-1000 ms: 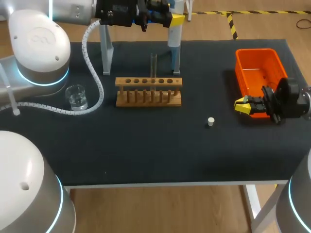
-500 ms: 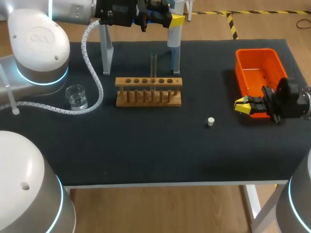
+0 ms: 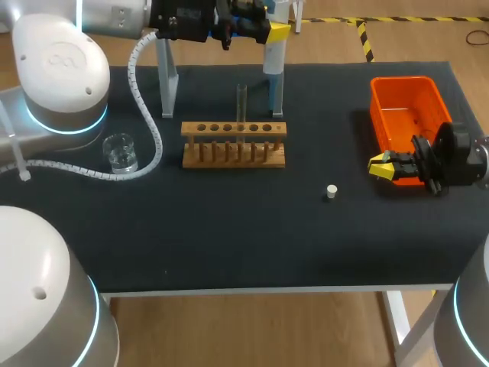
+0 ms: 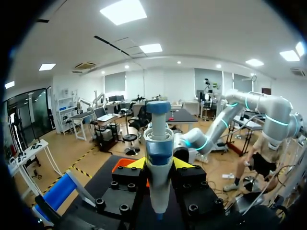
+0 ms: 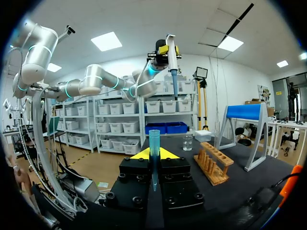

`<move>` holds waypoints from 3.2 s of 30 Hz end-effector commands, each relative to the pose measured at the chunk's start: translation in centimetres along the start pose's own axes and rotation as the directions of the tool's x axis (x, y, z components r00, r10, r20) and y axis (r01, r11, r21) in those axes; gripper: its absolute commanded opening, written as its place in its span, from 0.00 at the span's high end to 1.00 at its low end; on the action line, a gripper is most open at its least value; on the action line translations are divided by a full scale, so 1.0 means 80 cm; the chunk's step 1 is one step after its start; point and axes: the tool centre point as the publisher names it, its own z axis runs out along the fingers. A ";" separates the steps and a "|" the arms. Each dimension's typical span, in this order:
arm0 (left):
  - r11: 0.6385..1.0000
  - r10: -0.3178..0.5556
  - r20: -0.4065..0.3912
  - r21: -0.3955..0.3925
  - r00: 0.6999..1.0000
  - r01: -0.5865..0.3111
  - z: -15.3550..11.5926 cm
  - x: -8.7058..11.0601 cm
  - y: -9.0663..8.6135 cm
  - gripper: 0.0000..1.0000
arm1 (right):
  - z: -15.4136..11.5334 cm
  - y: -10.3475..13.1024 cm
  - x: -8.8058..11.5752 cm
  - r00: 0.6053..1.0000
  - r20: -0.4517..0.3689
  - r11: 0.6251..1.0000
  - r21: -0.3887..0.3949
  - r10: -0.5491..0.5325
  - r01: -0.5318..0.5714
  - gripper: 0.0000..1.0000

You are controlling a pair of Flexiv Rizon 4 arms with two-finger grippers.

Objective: Invert the test tube, pick up the pipette, mount the tip to pipette, aspirate from beaker and dispense into the tube, eject the tip, return the pipette, and cap with the stopper.

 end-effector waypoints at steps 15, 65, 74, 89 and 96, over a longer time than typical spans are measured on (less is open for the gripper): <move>1.000 0.000 -0.003 -0.001 1.000 0.000 -0.002 -0.001 0.000 1.00 | 0.003 0.000 0.001 1.000 -0.006 1.000 0.004 -0.001 0.001 1.00; 1.000 0.000 -0.003 -0.001 1.000 0.000 -0.002 -0.001 0.000 1.00 | 0.189 0.006 -0.072 0.996 -0.075 0.998 0.024 -0.052 0.054 1.00; 1.000 0.000 -0.003 -0.001 1.000 0.000 -0.002 -0.001 0.000 1.00 | 0.212 0.008 -0.079 0.995 -0.077 0.997 0.037 -0.059 0.062 1.00; 1.000 0.000 -0.003 -0.001 1.000 0.000 -0.002 -0.001 0.000 1.00 | 0.235 0.016 -0.085 0.993 -0.089 0.996 0.024 -0.084 0.086 1.00; 1.000 0.000 -0.003 -0.001 1.000 0.000 -0.002 -0.001 0.000 1.00 | 0.239 0.022 -0.088 0.990 -0.080 0.993 0.013 -0.118 0.120 1.00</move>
